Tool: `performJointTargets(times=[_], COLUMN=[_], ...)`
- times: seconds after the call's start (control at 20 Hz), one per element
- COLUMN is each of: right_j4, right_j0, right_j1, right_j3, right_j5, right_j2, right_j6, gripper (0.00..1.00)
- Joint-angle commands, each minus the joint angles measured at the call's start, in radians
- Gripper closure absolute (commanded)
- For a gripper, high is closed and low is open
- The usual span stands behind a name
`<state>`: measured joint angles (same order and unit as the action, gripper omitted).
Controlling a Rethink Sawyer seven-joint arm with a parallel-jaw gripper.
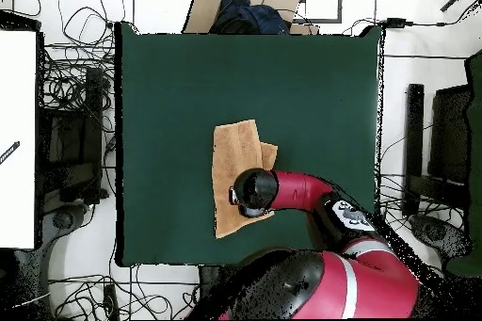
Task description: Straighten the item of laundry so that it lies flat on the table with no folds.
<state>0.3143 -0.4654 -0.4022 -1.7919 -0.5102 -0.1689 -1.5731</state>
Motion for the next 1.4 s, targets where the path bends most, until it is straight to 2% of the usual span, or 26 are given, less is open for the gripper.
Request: performJointTargets(times=[0.05, 0.15, 0.25, 0.4, 0.5, 0.8, 0.95, 1.25, 1.4], right_j4=[0.134, 0.135, 0.126, 0.098, 0.079, 0.059, 0.047, -0.004, -0.046], right_j0=[-0.021, -0.028, -0.026, -0.026, -0.046, -0.095, -0.097, -0.106, -0.09], right_j1=[0.356, 0.333, 0.267, 0.14, 0.092, 0.063, 0.006, -0.177, -0.328], right_j3=[0.213, 0.178, 0.109, -0.006, -0.047, -0.093, -0.147, -0.281, -0.336], right_j5=[0.464, 0.498, 0.496, 0.43, 0.376, 0.365, 0.362, 0.302, 0.225], right_j2=[-0.004, -0.008, -0.006, -0.016, -0.044, -0.096, -0.1, -0.138, -0.153], right_j6=[-0.099, -0.111, -0.134, -0.153, -0.135, -0.106, -0.121, -0.142, -0.143], gripper=[1.0, 1.0, 1.0, 1.0, 1.0, 1.0, 1.0, 1.0, 1.0])
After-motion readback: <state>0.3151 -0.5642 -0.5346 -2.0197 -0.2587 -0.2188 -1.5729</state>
